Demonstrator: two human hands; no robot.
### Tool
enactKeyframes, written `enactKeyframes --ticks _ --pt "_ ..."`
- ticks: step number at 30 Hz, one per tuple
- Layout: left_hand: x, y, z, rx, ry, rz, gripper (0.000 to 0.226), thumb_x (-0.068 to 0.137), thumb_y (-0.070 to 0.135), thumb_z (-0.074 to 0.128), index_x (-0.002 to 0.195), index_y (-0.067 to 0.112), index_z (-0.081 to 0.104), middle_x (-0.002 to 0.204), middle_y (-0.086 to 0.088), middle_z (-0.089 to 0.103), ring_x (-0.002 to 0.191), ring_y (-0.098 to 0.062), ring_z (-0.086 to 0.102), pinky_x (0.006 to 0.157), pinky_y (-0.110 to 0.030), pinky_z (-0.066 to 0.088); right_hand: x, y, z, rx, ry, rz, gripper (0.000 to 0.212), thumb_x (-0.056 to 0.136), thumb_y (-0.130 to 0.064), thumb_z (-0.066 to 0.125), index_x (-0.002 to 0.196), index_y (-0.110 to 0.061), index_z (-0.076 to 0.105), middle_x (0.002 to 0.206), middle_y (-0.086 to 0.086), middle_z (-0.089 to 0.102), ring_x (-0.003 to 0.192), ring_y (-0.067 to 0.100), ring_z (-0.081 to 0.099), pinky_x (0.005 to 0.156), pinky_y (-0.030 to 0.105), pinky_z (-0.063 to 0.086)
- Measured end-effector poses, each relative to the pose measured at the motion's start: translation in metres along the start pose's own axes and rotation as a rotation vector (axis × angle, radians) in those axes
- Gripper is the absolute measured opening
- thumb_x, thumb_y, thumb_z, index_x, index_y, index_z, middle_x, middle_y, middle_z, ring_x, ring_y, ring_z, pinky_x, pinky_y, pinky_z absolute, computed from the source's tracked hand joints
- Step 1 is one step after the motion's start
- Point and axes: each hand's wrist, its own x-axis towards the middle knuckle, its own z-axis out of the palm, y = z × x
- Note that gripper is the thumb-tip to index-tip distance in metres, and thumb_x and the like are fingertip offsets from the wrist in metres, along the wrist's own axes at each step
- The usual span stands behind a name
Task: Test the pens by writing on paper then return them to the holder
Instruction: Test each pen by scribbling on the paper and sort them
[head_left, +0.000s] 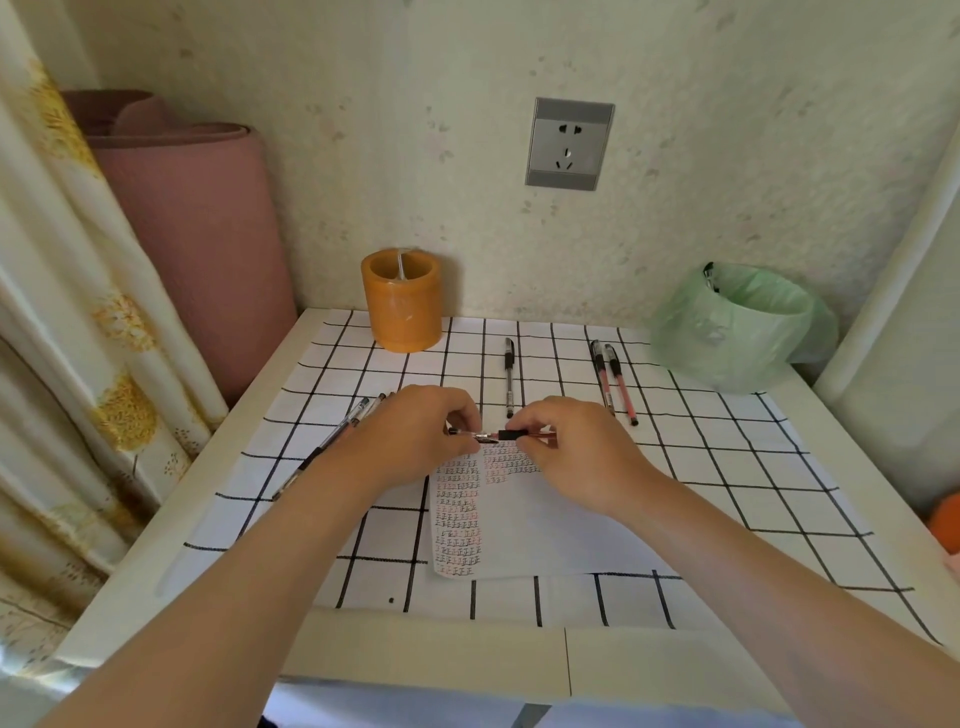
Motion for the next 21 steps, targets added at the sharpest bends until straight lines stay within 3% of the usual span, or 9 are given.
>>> enactKeyframes --ticks 3,7,11,13,17,21 --pt "-0.001 0.004 0.001 -0.055 -0.009 0.004 0.012 0.08 0.031 0.079 0.086 0.035 0.069 0.08 0.019 0.067 0.077 0.012 0.058 0.057 -0.008 0.04 -0.001 -0.001 0.002 -0.012 -0.009 -0.05 0.024 0.09 -0.021 0.065 0.112 -0.028 0.071 0.103 -0.013 0.069 0.088 -0.001 0.056 0.082 0.022 0.046" --pt "-0.001 0.009 0.005 -0.227 -0.089 -0.066 0.012 0.076 0.029 0.083 0.082 0.029 0.072 0.079 0.008 0.072 0.069 0.002 0.063 0.061 -0.013 0.05 -0.002 -0.002 -0.003 -0.149 -0.099 -0.15 0.019 0.094 -0.018 0.062 0.109 -0.022 0.073 0.087 -0.002 0.067 0.086 0.015 0.053 0.079 0.036 0.046" --pt "-0.001 0.014 0.011 -0.375 -0.107 -0.161 0.012 0.074 0.034 0.085 0.077 0.027 0.076 0.077 0.007 0.074 0.07 -0.003 0.067 0.064 -0.022 0.054 -0.005 -0.003 -0.012 -0.35 -0.135 -0.221 0.02 0.098 -0.029 0.051 0.112 -0.026 0.064 0.091 -0.003 0.064 0.091 0.022 0.055 0.083 0.041 0.041" --pt "-0.002 0.018 0.012 -0.457 -0.13 -0.194 0.011 0.072 0.034 0.086 0.075 0.027 0.078 0.078 0.004 0.075 0.071 -0.007 0.068 0.066 -0.023 0.056 -0.006 -0.006 -0.015 -0.396 -0.126 -0.239 0.024 0.091 -0.045 0.051 0.103 -0.028 0.063 0.087 -0.008 0.06 0.089 0.019 0.053 0.083 0.038 0.039" --pt "-0.005 0.025 0.008 -0.518 -0.209 -0.221 0.013 0.071 0.036 0.086 0.074 0.025 0.08 0.08 -0.003 0.077 0.067 -0.005 0.066 0.065 -0.019 0.052 -0.006 -0.016 -0.014 -0.465 -0.094 -0.203 0.062 0.063 -0.091 0.04 0.07 -0.03 0.052 0.066 -0.014 0.05 0.073 0.012 0.046 0.078 0.033 0.035" --pt "-0.008 0.031 0.007 -0.56 -0.259 -0.263 0.015 0.072 0.037 0.086 0.077 0.023 0.082 0.076 0.0 0.076 0.065 -0.002 0.065 0.059 -0.014 0.048 -0.006 -0.017 -0.006 -0.479 0.019 -0.194 0.069 0.061 -0.094 0.042 0.049 -0.027 0.043 0.048 -0.012 0.042 0.06 0.011 0.045 0.071 0.031 0.032"
